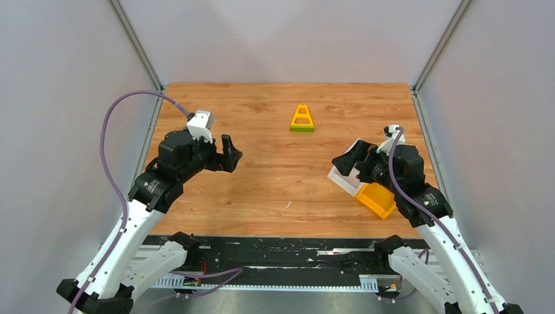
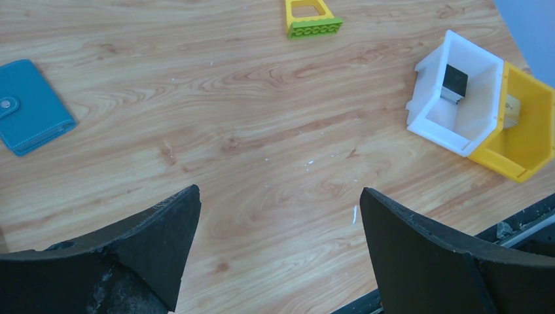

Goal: Take the credit cards out of the card holder
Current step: Move the card holder to the center of the board.

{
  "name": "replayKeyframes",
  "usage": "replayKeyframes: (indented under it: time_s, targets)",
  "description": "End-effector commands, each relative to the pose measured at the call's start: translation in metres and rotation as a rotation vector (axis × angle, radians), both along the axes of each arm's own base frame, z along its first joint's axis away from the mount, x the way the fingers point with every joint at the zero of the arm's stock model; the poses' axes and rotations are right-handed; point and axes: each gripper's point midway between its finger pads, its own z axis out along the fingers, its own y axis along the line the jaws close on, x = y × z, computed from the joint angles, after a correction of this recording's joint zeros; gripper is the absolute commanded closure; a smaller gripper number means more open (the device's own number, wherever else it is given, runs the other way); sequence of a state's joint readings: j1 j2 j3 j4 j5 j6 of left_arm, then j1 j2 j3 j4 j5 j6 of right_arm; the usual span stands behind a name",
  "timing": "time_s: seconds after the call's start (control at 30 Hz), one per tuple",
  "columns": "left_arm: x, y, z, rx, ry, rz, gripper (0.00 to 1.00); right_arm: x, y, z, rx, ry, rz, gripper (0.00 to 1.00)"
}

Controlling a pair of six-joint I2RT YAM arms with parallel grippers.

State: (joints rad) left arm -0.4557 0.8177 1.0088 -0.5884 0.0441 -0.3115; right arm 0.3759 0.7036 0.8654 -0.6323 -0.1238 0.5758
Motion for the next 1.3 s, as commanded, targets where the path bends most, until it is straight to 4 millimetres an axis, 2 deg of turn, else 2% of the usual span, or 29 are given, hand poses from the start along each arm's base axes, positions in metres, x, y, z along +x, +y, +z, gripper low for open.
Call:
replayKeyframes:
  time_s: [0.0, 0.17, 0.3, 0.5, 0.53, 0.57, 0.67, 0.7, 0.77, 0.87, 1.03, 1.13, 1.27]
  targets:
    - [0.003, 0.002, 0.004, 0.01, -0.021, 0.007, 0.0, 0.002, 0.001, 0.021, 0.038, -0.041, -0.009, 0.0]
    - [0.007, 0.005, -0.002, 0.015, -0.008, 0.04, 0.0, 0.003, 0.002, 0.029, 0.04, -0.056, -0.006, 0.0]
    - [0.018, 0.017, -0.013, 0.055, 0.021, 0.127, 0.0, 0.004, 0.005, 0.036, 0.041, -0.068, 0.017, 0.0]
    - [0.038, 0.046, -0.039, 0.266, 0.162, 0.284, 0.02, 0.0, -0.001, 0.035, 0.0, -0.107, 0.023, 0.0]
    - [0.046, 0.046, -0.038, 0.299, 0.18, 0.287, 0.07, -0.002, -0.003, 0.034, -0.011, -0.115, 0.022, 0.0]
    - [0.046, 0.05, -0.042, 0.336, 0.212, 0.296, 0.08, -0.002, -0.006, 0.035, -0.019, -0.124, 0.012, 0.0]
    - [0.066, 0.058, -0.041, 0.42, 0.254, 0.351, 0.13, -0.007, -0.008, 0.039, -0.016, -0.142, 0.015, 0.0]
    - [0.071, 0.062, -0.035, 0.43, 0.26, 0.373, 0.13, -0.009, -0.007, 0.041, -0.011, -0.149, 0.022, 0.01]
    - [0.087, 0.075, -0.045, 0.457, 0.312, 0.425, 0.13, -0.014, -0.004, 0.047, -0.003, -0.165, 0.051, 0.01]
    - [0.111, 0.097, -0.056, 0.377, 0.369, 0.489, 0.15, -0.019, -0.002, 0.055, 0.01, -0.187, 0.075, 0.01]
    - [0.151, 0.124, -0.086, 0.314, 0.467, 0.558, 0.21, -0.025, 0.002, 0.065, 0.024, -0.214, 0.111, 0.01]
    - [0.168, 0.137, -0.102, 0.275, 0.5, 0.586, 0.24, -0.026, 0.003, 0.067, 0.022, -0.217, 0.123, 0.01]
    - [0.184, 0.156, -0.134, 0.256, 0.556, 0.633, 0.25, -0.028, 0.004, 0.067, 0.023, -0.225, 0.132, 0.01]
